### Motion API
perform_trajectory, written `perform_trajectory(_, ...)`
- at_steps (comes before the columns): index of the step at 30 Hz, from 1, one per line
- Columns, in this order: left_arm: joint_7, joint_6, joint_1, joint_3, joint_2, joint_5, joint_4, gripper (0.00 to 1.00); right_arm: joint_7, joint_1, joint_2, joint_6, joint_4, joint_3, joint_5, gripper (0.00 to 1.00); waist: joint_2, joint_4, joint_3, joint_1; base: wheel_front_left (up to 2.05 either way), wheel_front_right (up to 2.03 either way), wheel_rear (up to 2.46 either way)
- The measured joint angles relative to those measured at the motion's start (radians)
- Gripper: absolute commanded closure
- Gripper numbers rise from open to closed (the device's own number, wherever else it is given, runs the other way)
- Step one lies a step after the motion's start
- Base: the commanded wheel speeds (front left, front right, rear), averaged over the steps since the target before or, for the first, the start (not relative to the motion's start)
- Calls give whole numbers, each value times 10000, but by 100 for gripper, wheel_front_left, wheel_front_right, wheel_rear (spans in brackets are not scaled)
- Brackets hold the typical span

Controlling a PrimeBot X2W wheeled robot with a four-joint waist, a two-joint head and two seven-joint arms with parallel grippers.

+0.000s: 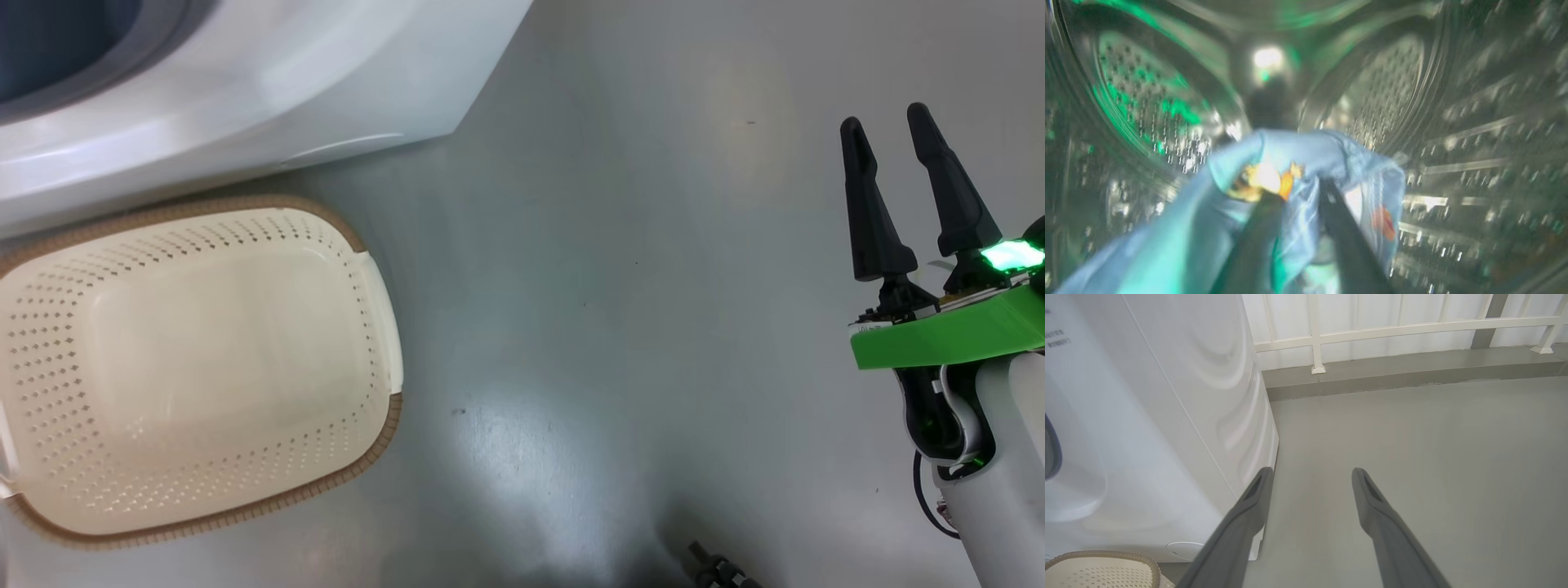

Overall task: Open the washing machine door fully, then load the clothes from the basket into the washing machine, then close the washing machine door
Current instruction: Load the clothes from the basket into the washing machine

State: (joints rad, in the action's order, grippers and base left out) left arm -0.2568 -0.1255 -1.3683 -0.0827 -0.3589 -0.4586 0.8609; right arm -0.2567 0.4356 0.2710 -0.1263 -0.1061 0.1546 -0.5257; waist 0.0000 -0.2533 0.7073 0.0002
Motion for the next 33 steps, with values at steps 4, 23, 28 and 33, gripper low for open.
perform_trajectory(4,485,21,63,-245,6,52,1250,0,0,11,-17,0,-33,21,0,0,0,-4,-171,-1,0,0,0)
perform_trajectory(23,1611,33,512,-890,290,2,3469,0,0,-94,-188,0,-548,351,0,0,0,-27,-1716,-2,0,0,0)
perform_trajectory(28,623,13,1753,-1133,600,-61,3521,0,-2,-220,-194,0,-736,439,-12,0,0,64,-2359,-3,0,0,0)
perform_trajectory(33,132,0,3010,-1346,963,-104,3252,0,0,-630,-176,0,-945,539,-12,0,0,192,-3109,-3,0,0,0)
